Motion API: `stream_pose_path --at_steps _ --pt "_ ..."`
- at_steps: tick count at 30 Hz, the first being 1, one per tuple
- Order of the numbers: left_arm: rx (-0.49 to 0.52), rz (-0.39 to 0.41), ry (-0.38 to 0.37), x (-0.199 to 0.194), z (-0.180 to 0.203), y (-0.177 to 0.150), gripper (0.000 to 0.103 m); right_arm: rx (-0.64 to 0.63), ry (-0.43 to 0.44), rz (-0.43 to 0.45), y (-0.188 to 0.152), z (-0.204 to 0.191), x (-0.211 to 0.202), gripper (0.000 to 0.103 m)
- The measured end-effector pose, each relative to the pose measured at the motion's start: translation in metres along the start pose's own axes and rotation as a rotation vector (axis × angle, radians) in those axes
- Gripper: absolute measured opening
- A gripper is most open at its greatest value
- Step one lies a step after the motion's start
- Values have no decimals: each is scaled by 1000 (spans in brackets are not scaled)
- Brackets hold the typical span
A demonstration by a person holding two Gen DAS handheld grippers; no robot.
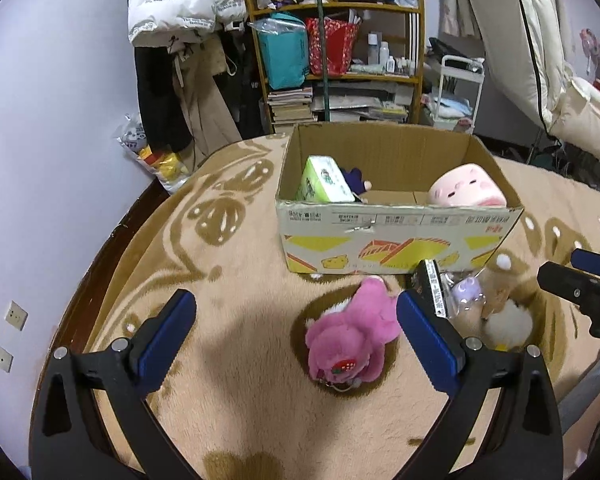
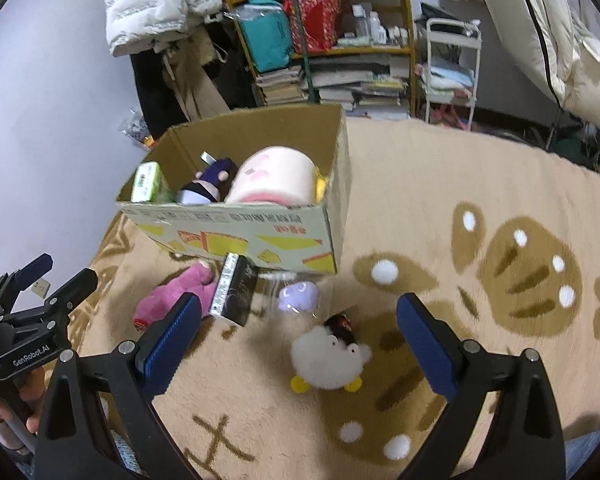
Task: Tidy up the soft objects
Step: 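Move both tools down toward the pink bear and white fluffy plush beside the box, then grasp the pink bear plush with the left tool while the right tool grasps the white fluffy plush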
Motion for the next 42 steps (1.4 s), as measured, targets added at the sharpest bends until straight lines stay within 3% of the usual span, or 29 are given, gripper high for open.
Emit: stream_pose_path --at_steps 8,11,21,27,31,42 --pt "29 -62 -25 27 13 -2 99 24 -2 -111 -5 4 28 98" --pt "44 -81 -20 35 19 -4 99 39 -2 -153 -8 7 35 90" --pt "91 -150 -22 64 38 -10 100 114 9 -319 -21 22 69 89" --pt "126 -177 -9 73 47 -14 99 134 29 -402 -31 23 85 73" --pt "133 -206 -3 84 48 -16 99 141 35 -421 -33 22 91 67" --pt "176 -217 -2 105 61 -17 99 165 13 -432 -39 21 105 69"
Point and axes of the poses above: each gripper's, at about its wrist camera, not at the fingertips, and x roughly the way its jaws point, z to its right, y to its top, the point moved 3 cm from there along x, roughly the way its jaws point, and after that the axes turned 6 degrees about -z, right-handed, at the moved point
